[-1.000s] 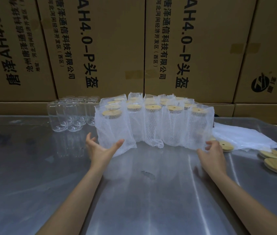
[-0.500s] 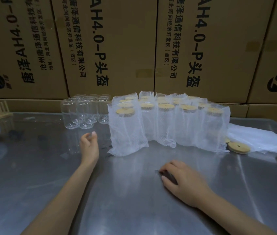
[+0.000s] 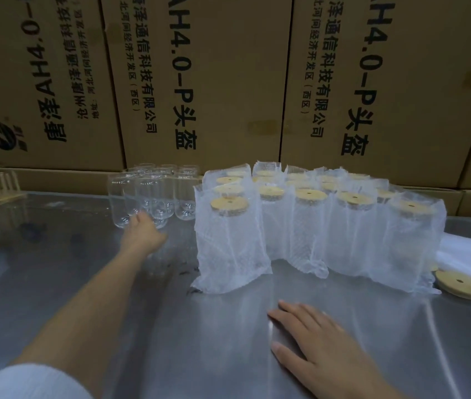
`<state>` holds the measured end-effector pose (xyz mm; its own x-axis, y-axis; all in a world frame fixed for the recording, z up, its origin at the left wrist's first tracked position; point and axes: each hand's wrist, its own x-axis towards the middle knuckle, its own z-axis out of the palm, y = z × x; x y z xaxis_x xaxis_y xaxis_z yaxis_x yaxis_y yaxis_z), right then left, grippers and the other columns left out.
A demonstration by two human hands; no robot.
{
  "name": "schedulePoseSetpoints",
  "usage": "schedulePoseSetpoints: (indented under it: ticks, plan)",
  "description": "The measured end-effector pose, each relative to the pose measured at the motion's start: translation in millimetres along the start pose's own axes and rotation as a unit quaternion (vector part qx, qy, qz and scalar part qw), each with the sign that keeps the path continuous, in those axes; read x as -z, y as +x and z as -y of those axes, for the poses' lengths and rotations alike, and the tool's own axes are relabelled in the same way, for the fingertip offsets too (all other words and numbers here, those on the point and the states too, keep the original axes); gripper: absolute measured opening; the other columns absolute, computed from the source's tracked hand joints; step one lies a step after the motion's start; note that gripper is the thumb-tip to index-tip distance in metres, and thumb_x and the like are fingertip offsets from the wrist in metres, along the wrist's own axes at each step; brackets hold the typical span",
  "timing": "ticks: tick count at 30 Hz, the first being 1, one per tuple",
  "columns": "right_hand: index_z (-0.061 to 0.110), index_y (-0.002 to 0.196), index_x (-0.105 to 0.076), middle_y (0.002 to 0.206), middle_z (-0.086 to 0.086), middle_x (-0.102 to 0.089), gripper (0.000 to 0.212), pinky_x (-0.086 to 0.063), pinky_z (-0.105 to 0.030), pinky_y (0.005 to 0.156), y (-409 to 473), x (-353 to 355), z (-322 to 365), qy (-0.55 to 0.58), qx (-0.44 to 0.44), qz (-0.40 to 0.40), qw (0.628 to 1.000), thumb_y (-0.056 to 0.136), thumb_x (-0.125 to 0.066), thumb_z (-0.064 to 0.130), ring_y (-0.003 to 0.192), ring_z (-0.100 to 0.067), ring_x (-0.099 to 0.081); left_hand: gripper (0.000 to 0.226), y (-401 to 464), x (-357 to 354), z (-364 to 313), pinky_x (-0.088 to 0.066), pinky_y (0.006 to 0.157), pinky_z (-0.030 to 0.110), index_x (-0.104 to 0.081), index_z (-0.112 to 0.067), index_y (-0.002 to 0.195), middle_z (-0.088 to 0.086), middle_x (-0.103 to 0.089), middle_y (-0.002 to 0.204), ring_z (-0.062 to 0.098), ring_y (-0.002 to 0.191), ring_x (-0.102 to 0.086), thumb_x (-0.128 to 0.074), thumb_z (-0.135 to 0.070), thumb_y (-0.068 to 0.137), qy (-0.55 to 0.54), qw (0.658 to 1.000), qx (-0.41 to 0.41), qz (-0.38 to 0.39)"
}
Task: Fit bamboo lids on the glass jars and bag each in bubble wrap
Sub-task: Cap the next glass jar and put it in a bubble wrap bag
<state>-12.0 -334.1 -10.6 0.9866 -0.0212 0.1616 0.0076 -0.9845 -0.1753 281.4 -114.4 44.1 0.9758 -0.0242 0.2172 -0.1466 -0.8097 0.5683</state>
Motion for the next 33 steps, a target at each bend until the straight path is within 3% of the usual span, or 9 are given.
schedulePoseSetpoints:
  ticks: [4,6,8,10,13,19,27,30,33]
  plan:
    - [0.059,0.141,-0.010,0.150,0.039,0.004,0.052,0.000,-0.020,0.114,2,5,5,-0.005,0.002,-0.003,1.000,0.091,-0.023,0.069,0.141,0.012,0.005,0.084,37,25,-14,-0.031,0.110,0.047,-0.010,0.005,0.149,0.023,-0.020,0.153,0.039,0.139,-0.027,-0.061,-0.031,0.091,0.061,0.998,0.010,-0.007]
    - [0.059,0.134,-0.036,0.145,0.039,-0.020,0.055,-0.025,-0.015,0.109,4,10,13,-0.048,0.007,-0.028,0.998,0.082,-0.020,0.069,0.134,0.015,-0.022,0.091,49,28,-26,-0.025,0.115,0.047,-0.005,0.004,0.150,0.021,-0.012,0.156,0.037,0.143,-0.019,-0.062,-0.035,0.091,0.102,0.995,-0.001,-0.002]
    - [0.051,0.103,-0.068,0.118,0.030,-0.061,0.053,-0.053,-0.016,0.076,6,10,15,-0.024,-0.015,-0.045,0.999,0.073,-0.027,0.066,0.102,0.011,-0.061,0.093,58,27,-36,-0.017,0.119,0.046,0.001,0.002,0.151,0.018,-0.003,0.160,0.034,0.147,-0.009,-0.061,-0.034,0.091,0.149,0.988,-0.028,0.004]
    - [0.047,0.089,-0.073,0.101,0.026,-0.069,0.052,-0.050,-0.015,0.068,5,6,16,0.001,-0.018,-0.053,0.998,0.085,-0.024,0.065,0.085,0.006,-0.068,0.092,64,25,-42,-0.010,0.120,0.047,0.005,-0.001,0.152,0.014,0.004,0.161,0.032,0.148,-0.001,-0.059,-0.032,0.093,0.199,0.979,-0.053,0.005]
    - [0.049,0.103,-0.061,0.101,0.024,-0.070,0.063,-0.037,-0.018,0.076,7,1,15,-0.027,-0.012,-0.081,0.996,0.097,0.001,0.059,0.083,0.004,-0.069,0.091,71,23,-47,-0.006,0.119,0.048,0.010,-0.004,0.152,0.011,0.011,0.161,0.030,0.149,0.005,-0.056,-0.030,0.094,0.252,0.965,-0.069,0.016]
    - [0.048,0.109,-0.037,0.103,0.031,-0.066,0.042,-0.038,-0.014,0.075,8,-3,13,-0.023,-0.007,-0.065,0.998,0.098,0.002,0.056,0.086,0.010,-0.066,0.082,79,21,-43,-0.013,0.118,0.051,-0.005,-0.005,0.152,0.012,-0.008,0.160,0.031,0.147,-0.007,-0.057,-0.027,0.093,0.284,0.956,-0.072,0.000]
    - [0.051,0.108,-0.063,0.117,0.031,-0.060,0.050,-0.045,-0.010,0.083,-3,16,24,0.019,-0.040,0.015,0.999,0.073,-0.031,0.067,0.103,0.010,-0.061,0.039,45,16,-17,-0.024,0.114,0.045,-0.049,-0.013,0.131,0.009,-0.047,0.136,0.029,0.128,-0.037,-0.053,-0.015,0.093,0.380,0.898,-0.179,-0.136]
    - [0.059,0.137,-0.024,0.145,0.042,-0.006,0.051,-0.007,-0.016,0.113,-4,10,11,0.011,-0.001,-0.034,0.999,0.087,-0.024,0.069,0.136,0.017,-0.006,0.028,16,19,-11,-0.024,0.114,0.043,-0.056,-0.020,0.122,0.002,-0.055,0.127,0.023,0.126,-0.042,-0.048,-0.015,0.096,0.401,0.879,-0.232,-0.110]
    - [0.054,0.142,-0.019,0.151,0.036,-0.005,0.051,0.001,-0.022,0.115,-5,5,4,0.005,-0.013,0.002,1.000,0.093,-0.031,0.064,0.139,0.012,0.000,0.024,-20,28,-6,-0.029,0.106,0.037,-0.055,-0.023,0.119,-0.003,-0.055,0.119,0.019,0.119,-0.049,-0.047,-0.017,0.096,0.400,0.867,-0.275,-0.112]
